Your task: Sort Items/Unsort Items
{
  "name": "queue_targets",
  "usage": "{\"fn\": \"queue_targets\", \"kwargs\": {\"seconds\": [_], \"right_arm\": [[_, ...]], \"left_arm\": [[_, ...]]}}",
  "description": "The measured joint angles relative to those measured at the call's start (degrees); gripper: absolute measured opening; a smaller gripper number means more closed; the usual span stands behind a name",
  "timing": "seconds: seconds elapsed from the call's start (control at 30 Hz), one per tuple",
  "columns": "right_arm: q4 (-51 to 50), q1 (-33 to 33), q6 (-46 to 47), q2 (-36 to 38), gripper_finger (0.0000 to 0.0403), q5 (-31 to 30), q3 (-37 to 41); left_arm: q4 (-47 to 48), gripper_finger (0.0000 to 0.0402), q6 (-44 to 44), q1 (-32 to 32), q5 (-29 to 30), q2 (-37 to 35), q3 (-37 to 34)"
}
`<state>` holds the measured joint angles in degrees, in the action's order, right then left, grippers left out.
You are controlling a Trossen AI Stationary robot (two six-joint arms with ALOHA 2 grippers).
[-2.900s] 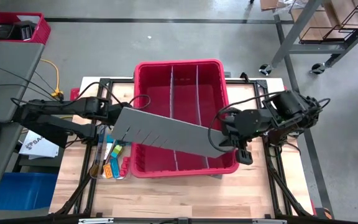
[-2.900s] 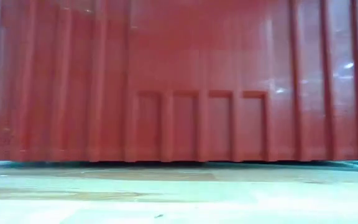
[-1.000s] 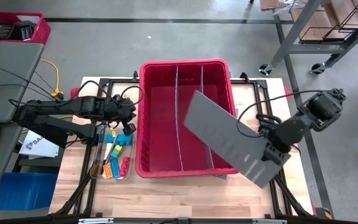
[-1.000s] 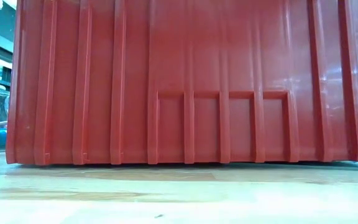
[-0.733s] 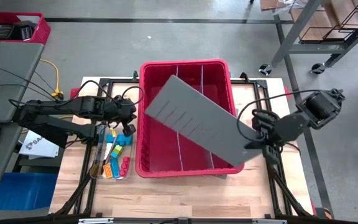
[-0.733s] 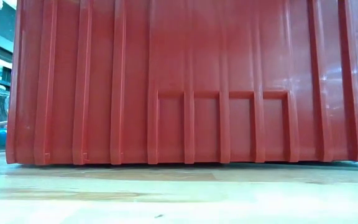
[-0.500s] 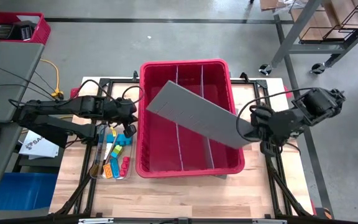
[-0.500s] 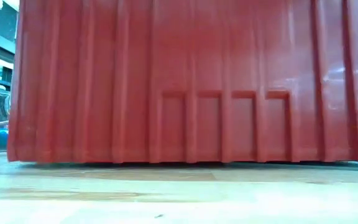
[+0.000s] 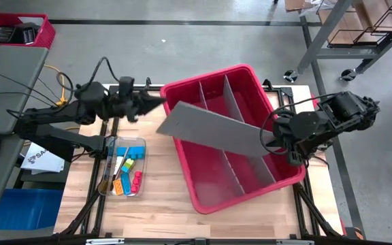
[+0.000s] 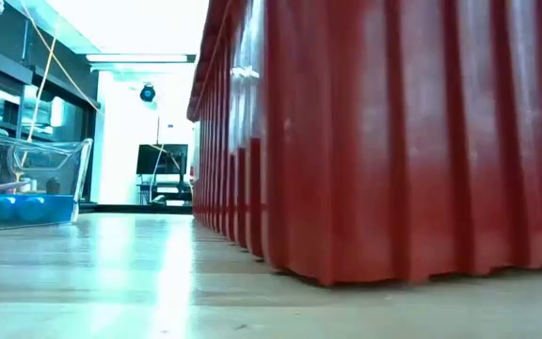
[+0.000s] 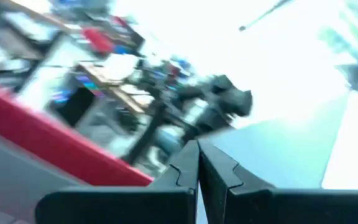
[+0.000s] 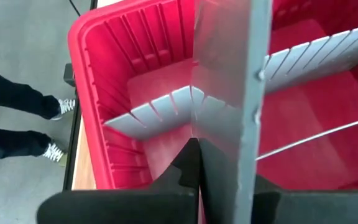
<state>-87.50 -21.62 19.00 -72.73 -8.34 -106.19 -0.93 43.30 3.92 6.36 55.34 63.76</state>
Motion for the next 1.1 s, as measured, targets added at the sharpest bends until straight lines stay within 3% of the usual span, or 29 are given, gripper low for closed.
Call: {"fn": "queue_targets", "kwargs": {"seconds": [0.13,0.4,0.53,0.67,0.9,1.1], "right_arm": [[0.0,0.0,0.0,0.0,0.0,0.0,0.0],[1.2,0.0,0.6,0.0,0.0,0.2,0.0],[1.3,0.0,0.6,0.0,0.0,0.2,0.0],[1.2,0.0,1.6,0.0,0.0,0.0,0.0],[1.2,1.4,4.2,0.0,0.0,-0.1,0.0],[1.3,2.6,4.1,0.0,0.0,-0.1,0.0]], "left_arm": [[6.5,0.0,9.0,1.3,6.6,-0.3,1.1],[22.4,0.0,19.5,3.5,6.1,-0.3,2.1],[31.7,0.0,19.7,4.4,-1.3,-0.9,2.3],[54.3,0.0,17.4,4.3,-3.6,-0.4,5.4],[89.0,0.0,14.4,4.3,5.7,-0.5,17.8],[91.0,0.0,12.4,5.0,10.2,-0.3,21.5]]}}
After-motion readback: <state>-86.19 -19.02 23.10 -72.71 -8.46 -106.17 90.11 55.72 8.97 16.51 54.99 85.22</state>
